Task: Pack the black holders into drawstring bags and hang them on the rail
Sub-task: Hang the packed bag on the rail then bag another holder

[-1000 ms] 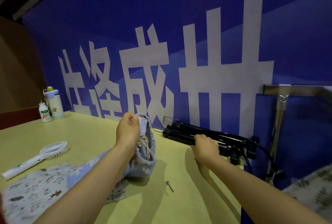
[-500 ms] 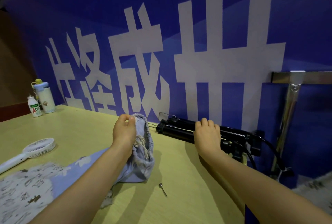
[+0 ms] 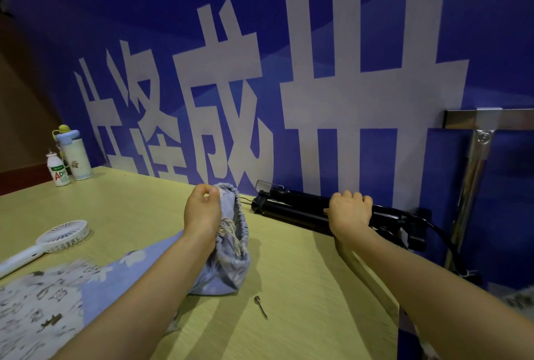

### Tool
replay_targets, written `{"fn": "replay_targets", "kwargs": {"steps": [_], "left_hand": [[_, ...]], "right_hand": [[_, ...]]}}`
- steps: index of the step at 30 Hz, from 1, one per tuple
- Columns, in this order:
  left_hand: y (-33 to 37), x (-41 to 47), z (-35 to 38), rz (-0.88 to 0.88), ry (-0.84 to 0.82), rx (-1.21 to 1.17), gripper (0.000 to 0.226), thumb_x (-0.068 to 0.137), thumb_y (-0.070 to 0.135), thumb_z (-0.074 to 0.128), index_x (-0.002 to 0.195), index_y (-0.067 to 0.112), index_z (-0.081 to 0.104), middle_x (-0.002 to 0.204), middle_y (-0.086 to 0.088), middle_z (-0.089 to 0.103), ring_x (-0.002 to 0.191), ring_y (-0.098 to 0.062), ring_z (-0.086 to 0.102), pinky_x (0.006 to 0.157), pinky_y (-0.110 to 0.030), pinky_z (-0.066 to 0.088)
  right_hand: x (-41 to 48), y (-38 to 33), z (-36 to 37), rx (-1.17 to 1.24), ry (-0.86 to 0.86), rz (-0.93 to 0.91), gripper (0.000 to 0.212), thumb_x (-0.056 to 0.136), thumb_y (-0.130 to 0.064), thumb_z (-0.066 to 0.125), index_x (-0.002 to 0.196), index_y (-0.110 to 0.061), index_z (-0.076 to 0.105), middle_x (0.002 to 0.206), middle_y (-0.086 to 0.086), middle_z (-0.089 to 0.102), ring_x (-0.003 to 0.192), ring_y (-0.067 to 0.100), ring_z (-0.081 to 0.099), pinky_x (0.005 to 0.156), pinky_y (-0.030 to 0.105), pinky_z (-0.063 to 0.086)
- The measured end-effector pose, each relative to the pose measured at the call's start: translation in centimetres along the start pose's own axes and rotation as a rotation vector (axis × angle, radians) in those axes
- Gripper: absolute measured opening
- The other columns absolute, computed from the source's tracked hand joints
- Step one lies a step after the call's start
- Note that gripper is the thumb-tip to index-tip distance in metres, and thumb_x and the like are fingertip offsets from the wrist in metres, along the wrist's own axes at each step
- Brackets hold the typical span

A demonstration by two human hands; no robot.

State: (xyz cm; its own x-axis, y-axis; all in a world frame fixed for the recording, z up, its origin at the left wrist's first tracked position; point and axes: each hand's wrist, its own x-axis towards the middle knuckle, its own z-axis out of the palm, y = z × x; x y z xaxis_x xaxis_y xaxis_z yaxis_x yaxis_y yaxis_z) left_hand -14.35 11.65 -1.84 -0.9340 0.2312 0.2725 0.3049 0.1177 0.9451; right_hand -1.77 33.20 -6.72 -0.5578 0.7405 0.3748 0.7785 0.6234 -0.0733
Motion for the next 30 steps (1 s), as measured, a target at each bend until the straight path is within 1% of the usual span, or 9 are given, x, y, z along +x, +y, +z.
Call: {"fn": "replay_targets", "kwargs": {"steps": [5, 9, 11, 15, 20, 24, 26, 28, 30], "left_hand": [[-0.3, -0.3, -0.2, -0.018, 0.005, -0.007, 0.024, 0.096, 0.018, 0.042, 0.073, 0.018, 0.049, 0.089, -0.018, 0.056, 0.078, -0.027, 0.05, 0.07, -0.039, 0.042], [-0.6, -0.5, -0.4, -0.046, 0.007, -0.013, 0.017, 0.095, 0.018, 0.042, 0.084, 0.012, 0.053, 0.091, -0.017, 0.059, 0.078, -0.028, 0.053, 0.071, -0.039, 0.043], [-0.5, -0.4, -0.6, -0.042, 0.014, -0.004, 0.017, 0.095, 0.018, 0.041, 0.088, 0.009, 0.054, 0.091, -0.017, 0.059, 0.078, -0.028, 0.052, 0.071, -0.039, 0.043], [0.0, -0.3, -1.3, -0.071, 0.046, -0.019, 0.02, 0.097, 0.02, 0.041, 0.094, 0.006, 0.056, 0.09, -0.015, 0.058, 0.079, -0.028, 0.052, 0.072, -0.039, 0.044], [0.7, 0.2, -3.0, -0.112, 0.067, -0.055, 0.028, 0.093, 0.019, 0.04, 0.099, 0.002, 0.061, 0.094, -0.021, 0.064, 0.08, -0.032, 0.059, 0.085, -0.051, 0.052], [1.9, 0.0, -5.1, -0.088, 0.141, -0.061, 0.028, 0.094, 0.02, 0.038, 0.089, 0.002, 0.059, 0.09, -0.025, 0.06, 0.078, -0.033, 0.054, 0.081, -0.05, 0.05], [2.8, -0.3, -6.0, -0.068, 0.183, -0.063, 0.026, 0.094, 0.019, 0.037, 0.08, 0.005, 0.055, 0.084, -0.023, 0.053, 0.075, -0.032, 0.049, 0.075, -0.043, 0.046], [4.0, -0.8, -7.0, -0.053, 0.217, -0.047, 0.025, 0.095, 0.016, 0.036, 0.081, 0.004, 0.053, 0.081, -0.019, 0.047, 0.075, -0.027, 0.043, 0.07, -0.038, 0.038], [5.0, -1.3, -8.1, -0.044, 0.259, -0.013, 0.027, 0.097, 0.015, 0.034, 0.087, -0.001, 0.052, 0.082, -0.026, 0.045, 0.076, -0.032, 0.044, 0.069, -0.04, 0.037]], "right_hand": [[0.6, -0.1, -1.0, 0.01, -0.056, -0.036, 0.033, 0.09, -0.034, 0.06, 0.115, -0.013, 0.058, 0.117, 0.009, 0.055, 0.11, 0.026, 0.052, 0.089, 0.036, 0.04], [0.5, -0.2, -1.1, 0.031, -0.086, -0.041, 0.024, 0.091, -0.023, 0.059, 0.111, -0.013, 0.049, 0.091, 0.004, 0.059, 0.079, 0.023, 0.055, 0.07, 0.032, 0.036], [0.4, -0.1, -1.3, 0.034, -0.036, -0.072, 0.022, 0.091, -0.022, 0.058, 0.109, -0.014, 0.048, 0.09, 0.003, 0.062, 0.079, 0.024, 0.055, 0.073, 0.033, 0.034], [0.1, -0.1, -2.8, 0.063, 0.138, -0.132, 0.025, 0.095, -0.03, 0.05, 0.115, -0.016, 0.048, 0.107, 0.007, 0.063, 0.1, 0.029, 0.058, 0.086, 0.038, 0.037], [-0.7, -0.6, -5.5, 0.156, 0.308, -0.188, 0.038, 0.098, -0.035, 0.043, 0.131, -0.016, 0.041, 0.113, 0.007, 0.062, 0.105, 0.027, 0.057, 0.095, 0.039, 0.036], [-2.2, -1.0, -7.6, 0.194, 0.451, -0.291, 0.04, 0.097, -0.035, 0.046, 0.132, -0.016, 0.043, 0.109, 0.005, 0.064, 0.1, 0.025, 0.058, 0.094, 0.038, 0.037], [-3.0, -1.4, -8.6, 0.206, 0.512, -0.352, 0.039, 0.095, -0.033, 0.051, 0.13, -0.016, 0.047, 0.106, 0.006, 0.065, 0.096, 0.026, 0.06, 0.093, 0.039, 0.04], [-3.8, -1.9, -9.6, 0.204, 0.579, -0.429, 0.039, 0.091, -0.031, 0.059, 0.125, -0.015, 0.052, 0.101, 0.007, 0.067, 0.09, 0.027, 0.063, 0.09, 0.042, 0.043], [-4.7, -2.4, -10.4, 0.193, 0.641, -0.519, 0.039, 0.087, -0.029, 0.065, 0.121, -0.014, 0.056, 0.095, 0.007, 0.068, 0.084, 0.028, 0.064, 0.087, 0.043, 0.046]]}}
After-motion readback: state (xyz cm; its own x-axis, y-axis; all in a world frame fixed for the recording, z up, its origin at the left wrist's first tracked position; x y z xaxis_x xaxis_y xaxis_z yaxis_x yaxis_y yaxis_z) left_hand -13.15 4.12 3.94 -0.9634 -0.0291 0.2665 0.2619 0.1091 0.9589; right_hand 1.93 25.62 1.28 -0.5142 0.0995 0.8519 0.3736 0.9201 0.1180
